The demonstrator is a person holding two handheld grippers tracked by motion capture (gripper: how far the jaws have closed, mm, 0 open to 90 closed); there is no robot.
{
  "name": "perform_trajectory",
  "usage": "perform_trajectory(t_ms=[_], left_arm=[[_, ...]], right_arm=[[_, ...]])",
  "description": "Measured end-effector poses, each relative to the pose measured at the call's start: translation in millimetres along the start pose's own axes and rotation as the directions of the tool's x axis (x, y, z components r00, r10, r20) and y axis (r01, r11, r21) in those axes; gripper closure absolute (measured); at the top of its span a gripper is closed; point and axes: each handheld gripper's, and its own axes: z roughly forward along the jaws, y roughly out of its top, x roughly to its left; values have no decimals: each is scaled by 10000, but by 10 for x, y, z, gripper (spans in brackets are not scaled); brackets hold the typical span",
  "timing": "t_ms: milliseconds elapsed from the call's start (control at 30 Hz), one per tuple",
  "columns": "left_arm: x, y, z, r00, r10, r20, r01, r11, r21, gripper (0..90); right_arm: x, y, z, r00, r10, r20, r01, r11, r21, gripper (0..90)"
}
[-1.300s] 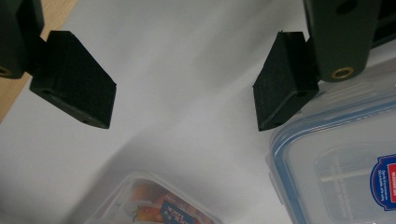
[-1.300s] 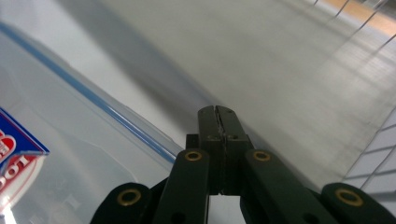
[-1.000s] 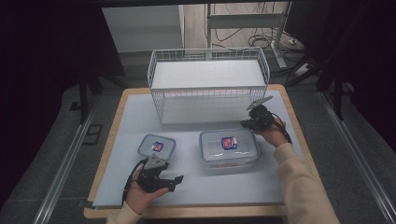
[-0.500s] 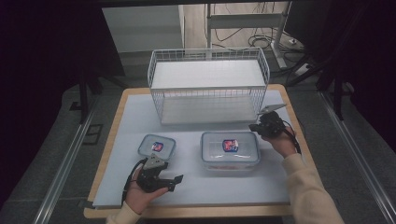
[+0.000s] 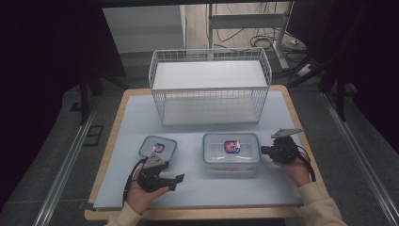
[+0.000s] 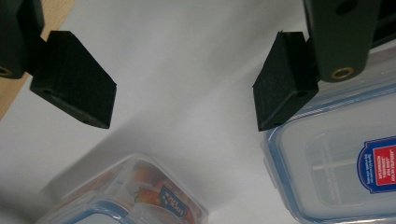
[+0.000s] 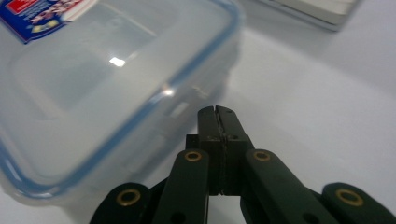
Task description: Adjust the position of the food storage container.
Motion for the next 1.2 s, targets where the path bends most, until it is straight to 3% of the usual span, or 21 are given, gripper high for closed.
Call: perform_trajectory(t_ms=[67, 167, 633, 800, 1200], left_arm=[[3, -2, -6, 10000, 45, 9, -45, 10000, -5, 210], [12, -5, -13, 10000, -17, -16, 17, 10000, -28, 210], [30, -11, -43, 9999, -88, -64, 87, 9999, -88, 210], [34, -6, -58, 9998, -194, -61, 193, 9997, -173, 214], [32, 153, -172, 9981, -540, -280, 515, 9952, -827, 225]], right_arm=[[33, 22, 12, 9994, -81, 325, 80, 10000, 24, 897], [44, 28, 28, 9997, 106, 197, -107, 9999, 27, 897], [245, 168, 209, 9995, -205, -251, 203, 9998, -72, 897], [227, 159, 211, 9990, -117, -437, 109, 9998, -182, 897], [192, 50, -73, 9990, 26, -438, -76, 9935, -1133, 891]])
